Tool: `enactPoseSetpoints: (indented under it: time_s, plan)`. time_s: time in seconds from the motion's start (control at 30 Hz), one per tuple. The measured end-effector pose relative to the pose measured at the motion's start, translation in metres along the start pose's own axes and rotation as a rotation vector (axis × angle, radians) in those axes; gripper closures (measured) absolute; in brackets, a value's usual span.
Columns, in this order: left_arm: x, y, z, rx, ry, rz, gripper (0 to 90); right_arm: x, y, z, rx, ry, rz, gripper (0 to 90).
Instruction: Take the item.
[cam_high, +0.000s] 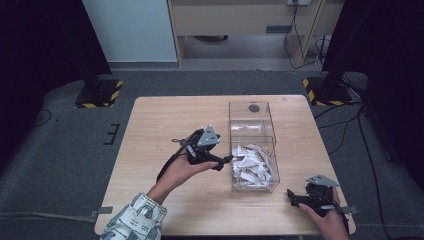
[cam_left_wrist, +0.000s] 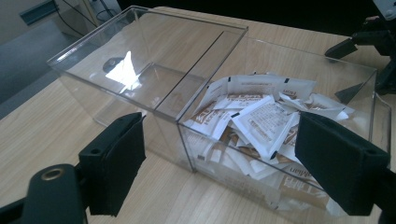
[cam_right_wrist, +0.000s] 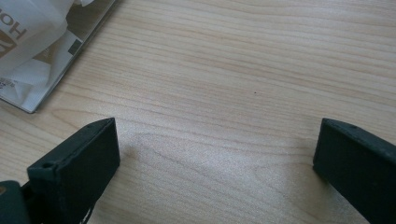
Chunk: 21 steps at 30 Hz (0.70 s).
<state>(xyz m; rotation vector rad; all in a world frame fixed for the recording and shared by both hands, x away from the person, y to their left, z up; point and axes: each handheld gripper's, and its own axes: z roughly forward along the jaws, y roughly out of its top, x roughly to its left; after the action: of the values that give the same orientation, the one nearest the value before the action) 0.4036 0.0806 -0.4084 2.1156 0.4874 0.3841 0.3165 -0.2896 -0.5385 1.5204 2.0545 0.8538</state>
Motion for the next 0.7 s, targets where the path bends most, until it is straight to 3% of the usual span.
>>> enactPoseSetpoints:
  time_s: [0.43,0.57,0.7]
  plan:
    - [-0.017,0.010,0.016,0.011,-0.040,0.032,19.9,0.000,0.000,0.000,0.000,0.000,0.001,0.9]
    - [-0.020,0.013,0.018,0.013,-0.003,0.029,27.8,0.000,0.000,0.000,0.000,0.000,0.001,0.9]
    - [-0.025,0.015,0.022,0.016,-0.016,0.041,32.5,0.000,0.000,0.000,0.000,0.000,0.000,0.9]
